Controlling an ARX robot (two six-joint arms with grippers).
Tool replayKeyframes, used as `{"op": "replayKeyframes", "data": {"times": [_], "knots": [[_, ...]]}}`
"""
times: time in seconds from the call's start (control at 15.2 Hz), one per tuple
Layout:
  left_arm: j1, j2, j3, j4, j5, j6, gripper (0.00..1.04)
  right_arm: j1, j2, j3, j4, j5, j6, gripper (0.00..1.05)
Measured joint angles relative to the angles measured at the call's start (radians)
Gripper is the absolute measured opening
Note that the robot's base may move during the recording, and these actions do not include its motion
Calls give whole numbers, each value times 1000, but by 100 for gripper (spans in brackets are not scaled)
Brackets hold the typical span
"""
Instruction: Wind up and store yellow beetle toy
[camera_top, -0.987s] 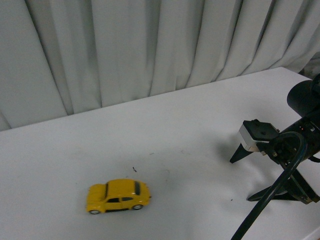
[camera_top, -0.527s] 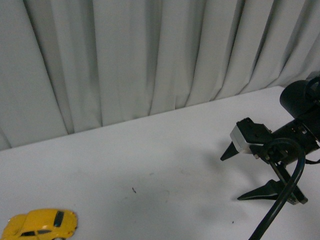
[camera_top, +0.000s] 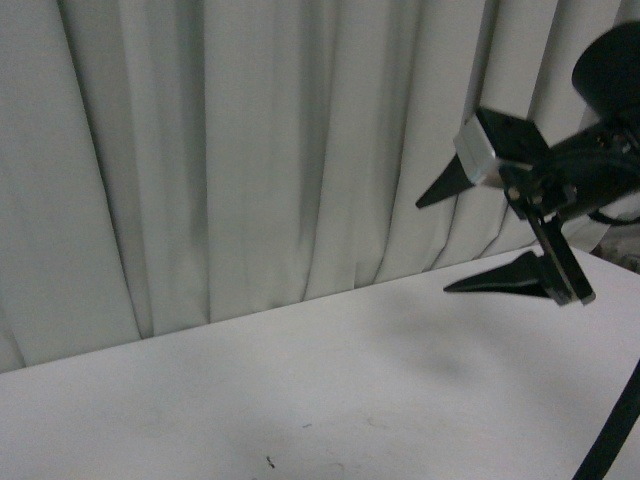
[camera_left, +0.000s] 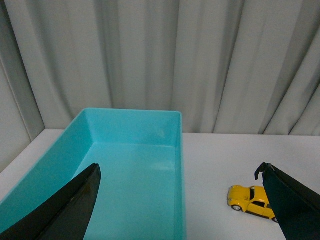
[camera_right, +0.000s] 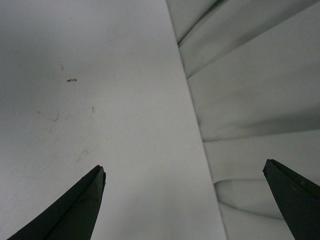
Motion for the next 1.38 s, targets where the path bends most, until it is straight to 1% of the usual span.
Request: {"op": "replayKeyframes", "data": {"times": [0.13,0.2,0.26,0.33,0.39,0.46,0.53,0.59,0.66,0.72,0.79,0.92,0.99,1.05,1.38], "knots": [[0,0,0,0,0,0,98,18,-80,2,-23,-12,3,98],[0,0,0,0,0,0,98,21,-113,-7,3,-5,23,98],[0,0,0,0,0,0,98,62,-203,-165,393,197,209,89],[0,0,0,-1,0,0,98,125,-330,-377,707,394,495,76],[0,0,0,0,0,0,98,172,-426,-521,911,513,795,65],[0,0,0,0,0,0,98,204,-515,-614,1044,605,1052,54],[0,0,0,0,0,0,98,238,-626,-683,1102,671,1301,42],[0,0,0,0,0,0,98,256,-694,-731,1120,693,1455,31],[0,0,0,0,0,0,98,268,-727,-776,1127,709,1550,20],[0,0,0,0,0,0,98,282,-745,-830,1126,725,1606,8],[0,0,0,-1,1,0,98,296,-771,-877,1120,737,1638,2],[0,0,0,0,0,0,98,314,-844,-924,1122,755,1660,2],[0,0,0,0,0,0,98,353,-884,-947,1114,815,1668,2],[0,0,0,0,1,0,98,399,-918,-976,1098,828,1669,2],[0,0,0,0,0,0,98,397,-1081,-1055,1011,839,1672,2]]}}
